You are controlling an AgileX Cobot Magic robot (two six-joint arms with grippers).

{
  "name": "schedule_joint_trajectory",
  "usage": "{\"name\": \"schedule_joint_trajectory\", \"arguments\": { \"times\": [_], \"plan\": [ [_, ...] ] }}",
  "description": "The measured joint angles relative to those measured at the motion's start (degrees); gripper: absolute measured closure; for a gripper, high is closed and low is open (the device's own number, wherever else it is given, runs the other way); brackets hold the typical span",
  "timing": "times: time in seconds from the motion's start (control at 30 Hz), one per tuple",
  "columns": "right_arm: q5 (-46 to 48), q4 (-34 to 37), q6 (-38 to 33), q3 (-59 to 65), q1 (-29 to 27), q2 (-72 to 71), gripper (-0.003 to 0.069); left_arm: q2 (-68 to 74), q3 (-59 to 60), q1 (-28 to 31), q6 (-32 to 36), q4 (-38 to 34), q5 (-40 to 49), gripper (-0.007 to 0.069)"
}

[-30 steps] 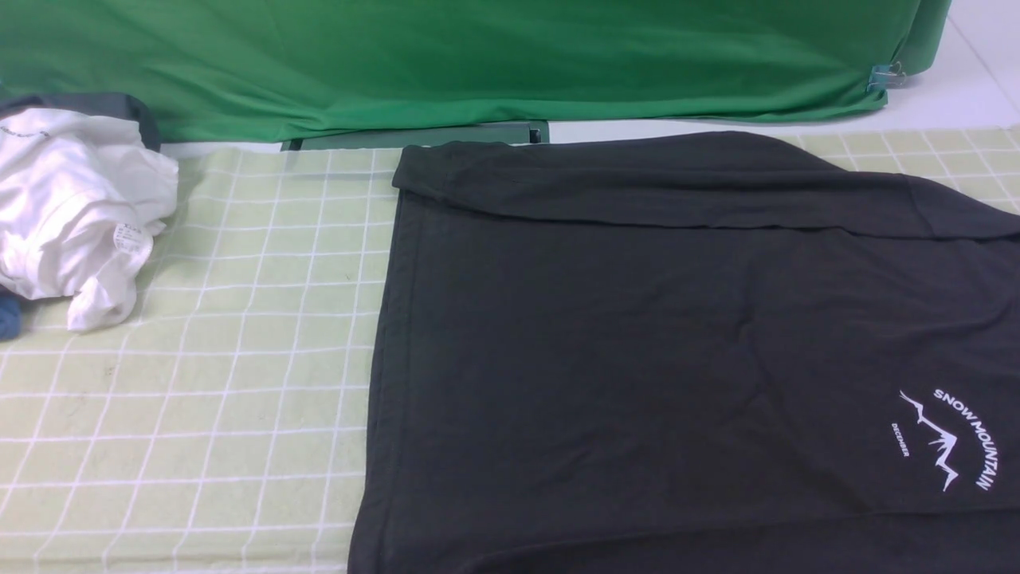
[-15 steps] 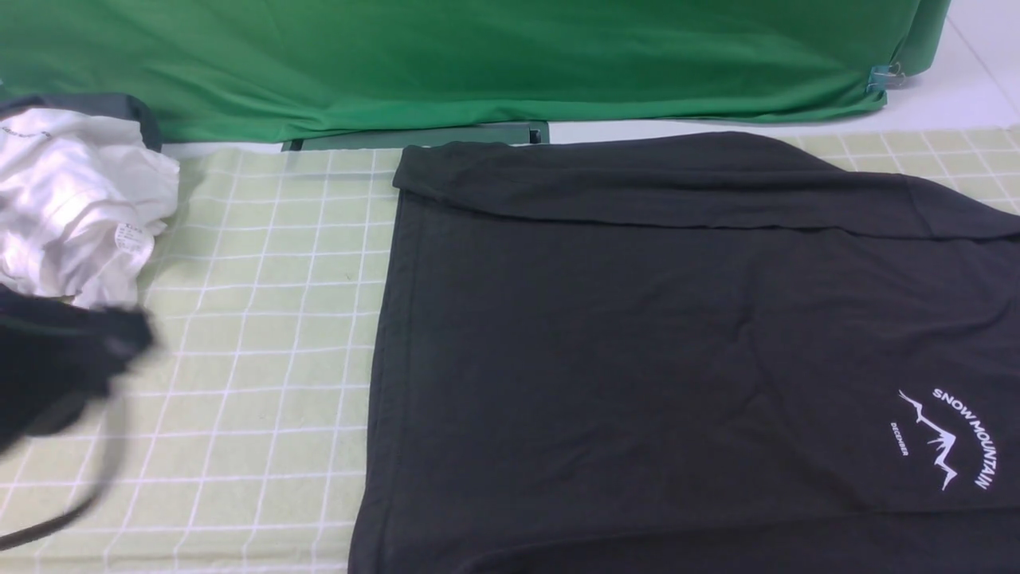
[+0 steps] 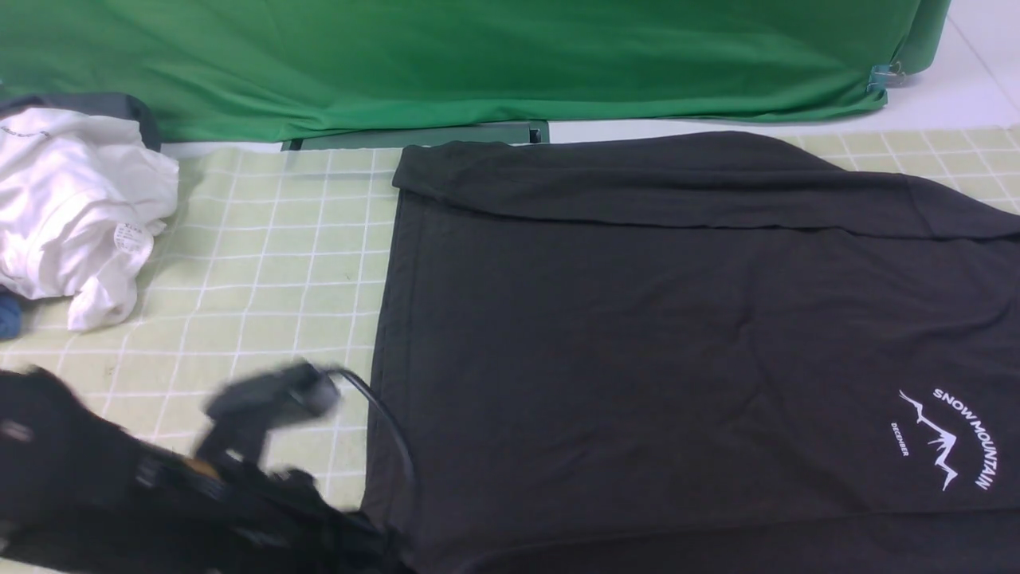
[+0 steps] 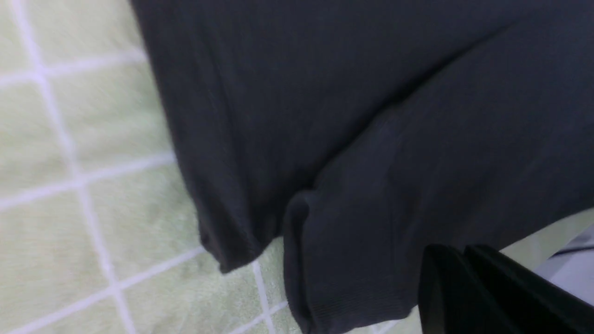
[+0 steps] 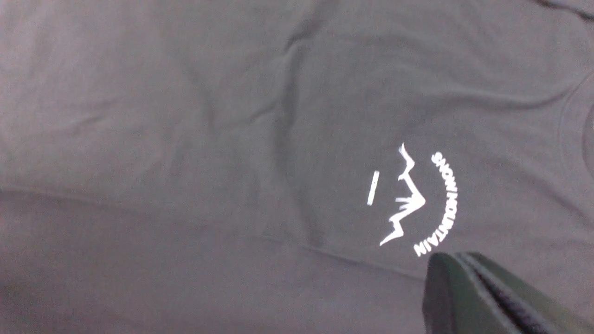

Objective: Fold a long-sleeved shirt over a green coffee tablecloth.
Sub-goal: 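Grasp the left edge of the dark T-shirt lying flat on the table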

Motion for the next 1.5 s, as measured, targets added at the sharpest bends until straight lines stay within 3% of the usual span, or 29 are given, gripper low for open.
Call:
{"name": "schedule_joint_trajectory", "arguments": {
  "times": [0.13, 0.3, 0.43, 0.5, 0.77, 0.93, 1.23, 1.5],
  "plan": [
    [-1.6, 0.0, 0.0, 0.0, 0.0, 0.0, 0.0649, 5.7, -0.7, -6.0, -3.5, 4.3, -6.2, 0.0585],
    [-2.6, 0.0, 0.1, 0.0, 0.0, 0.0, 0.0646, 11.4, -3.5, -7.4, -6.0, 9.2, -7.7, 0.0547],
    [-2.7, 0.0, 0.1, 0.0, 0.0, 0.0, 0.0642, 14.3, -7.1, -7.4, -6.7, 14.5, -5.3, 0.0472],
    [-2.8, 0.0, 0.1, 0.0, 0.0, 0.0, 0.0641, 14.9, -9.0, -7.4, -7.2, 17.0, -4.5, 0.0398],
    [-2.9, 0.0, 0.1, 0.0, 0.0, 0.0, 0.0628, 15.0, -10.3, -7.4, -7.5, 20.7, -0.6, 0.0228],
    [-2.9, 0.0, -0.1, 0.0, 0.0, 0.0, 0.0628, 15.0, -10.3, -7.4, -7.5, 20.9, 1.5, 0.0217],
    [-2.9, 0.0, -1.5, 0.0, 0.0, 0.0, 0.0617, 15.0, -10.3, -7.4, -8.9, 20.7, 0.3, 0.0298],
    [-3.8, 0.0, -1.5, 0.0, 0.0, 0.0, 0.0610, 15.0, -7.7, -7.4, -10.7, 19.8, -3.1, 0.0307]
  ]
}}
